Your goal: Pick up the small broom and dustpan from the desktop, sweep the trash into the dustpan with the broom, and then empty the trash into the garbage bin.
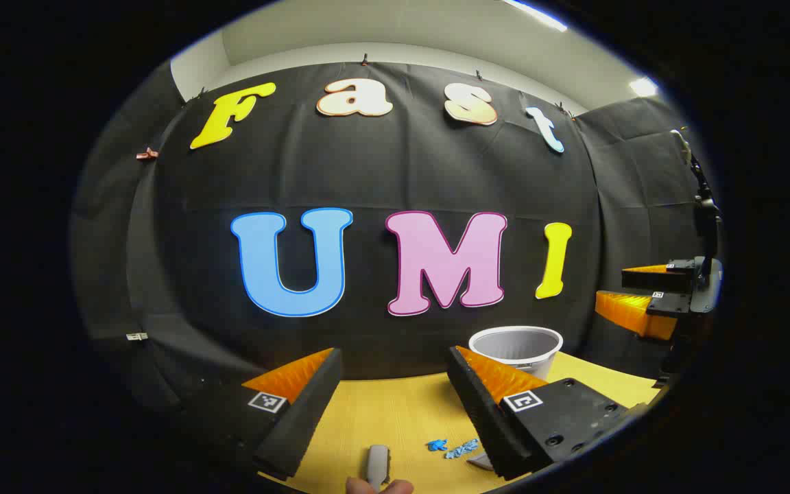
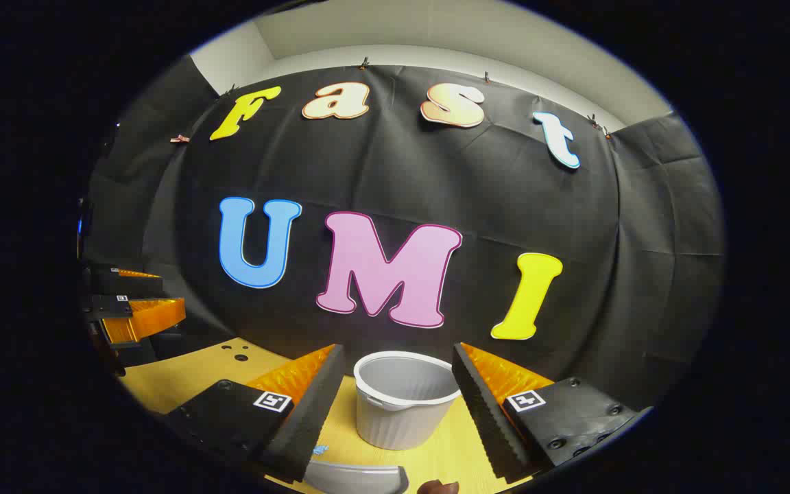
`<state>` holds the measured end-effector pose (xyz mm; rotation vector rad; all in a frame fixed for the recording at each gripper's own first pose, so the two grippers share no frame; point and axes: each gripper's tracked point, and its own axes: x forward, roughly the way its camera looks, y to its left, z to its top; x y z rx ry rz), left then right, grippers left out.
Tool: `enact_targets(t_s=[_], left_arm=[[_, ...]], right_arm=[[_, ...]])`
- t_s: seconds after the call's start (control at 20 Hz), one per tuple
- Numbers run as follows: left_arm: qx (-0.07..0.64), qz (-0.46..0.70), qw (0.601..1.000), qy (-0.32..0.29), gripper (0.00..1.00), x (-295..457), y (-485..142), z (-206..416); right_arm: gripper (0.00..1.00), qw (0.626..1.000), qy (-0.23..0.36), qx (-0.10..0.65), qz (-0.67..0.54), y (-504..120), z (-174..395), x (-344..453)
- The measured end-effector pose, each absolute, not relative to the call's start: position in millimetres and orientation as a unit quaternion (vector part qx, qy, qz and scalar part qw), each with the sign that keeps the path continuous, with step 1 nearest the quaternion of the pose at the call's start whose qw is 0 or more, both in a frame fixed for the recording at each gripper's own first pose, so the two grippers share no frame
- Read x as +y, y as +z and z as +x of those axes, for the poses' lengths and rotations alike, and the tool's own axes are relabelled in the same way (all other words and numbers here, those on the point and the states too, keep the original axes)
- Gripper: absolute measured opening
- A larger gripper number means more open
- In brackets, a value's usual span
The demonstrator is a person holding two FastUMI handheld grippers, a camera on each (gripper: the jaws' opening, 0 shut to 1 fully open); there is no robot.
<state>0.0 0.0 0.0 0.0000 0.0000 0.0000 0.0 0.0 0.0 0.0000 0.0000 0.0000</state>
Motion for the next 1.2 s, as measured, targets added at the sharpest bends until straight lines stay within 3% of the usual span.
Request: enact_targets(t_s=[0.7,0.95,1.2], left_arm=[[0.014,-0.004,1.000,-0.007,0.99,-11,-15,3],[0.028,0.002,1.000,-0.004,0.99,-10,-26,1],[0.043,0.001,0.999,0.005,0.99,-4,-37,-4]], right_arm=[[0.97,0.999,0.023,0.027,0.012,-19,-3,9],[0.98,0.988,0.053,0.143,0.013,-89,-26,13],[0.98,0.952,0.080,0.296,0.002,-194,-73,15]])
